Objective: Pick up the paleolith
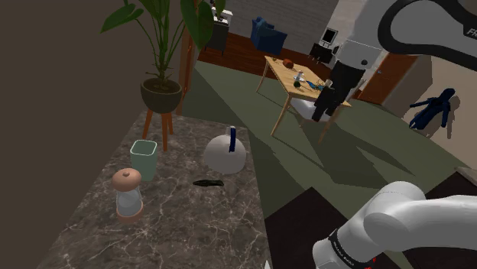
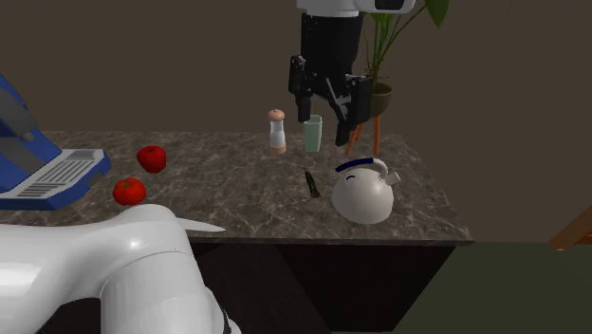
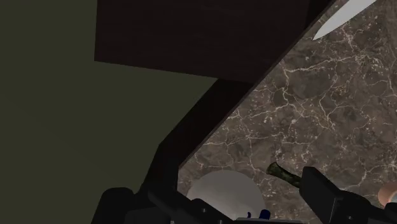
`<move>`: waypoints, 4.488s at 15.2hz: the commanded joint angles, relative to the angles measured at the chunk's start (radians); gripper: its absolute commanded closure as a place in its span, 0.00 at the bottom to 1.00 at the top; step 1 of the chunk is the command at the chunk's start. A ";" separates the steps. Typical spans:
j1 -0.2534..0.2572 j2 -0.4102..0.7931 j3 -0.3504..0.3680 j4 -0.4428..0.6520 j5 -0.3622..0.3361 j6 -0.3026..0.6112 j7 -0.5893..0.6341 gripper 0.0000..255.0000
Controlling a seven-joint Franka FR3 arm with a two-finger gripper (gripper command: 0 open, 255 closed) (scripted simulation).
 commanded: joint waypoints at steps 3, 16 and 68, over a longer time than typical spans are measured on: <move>0.021 0.028 -0.004 -0.039 0.004 0.073 -0.048 0.00; 0.158 0.327 -0.008 -0.169 0.049 0.536 -0.359 0.00; 0.335 0.901 0.086 -0.001 0.146 0.980 -0.828 1.00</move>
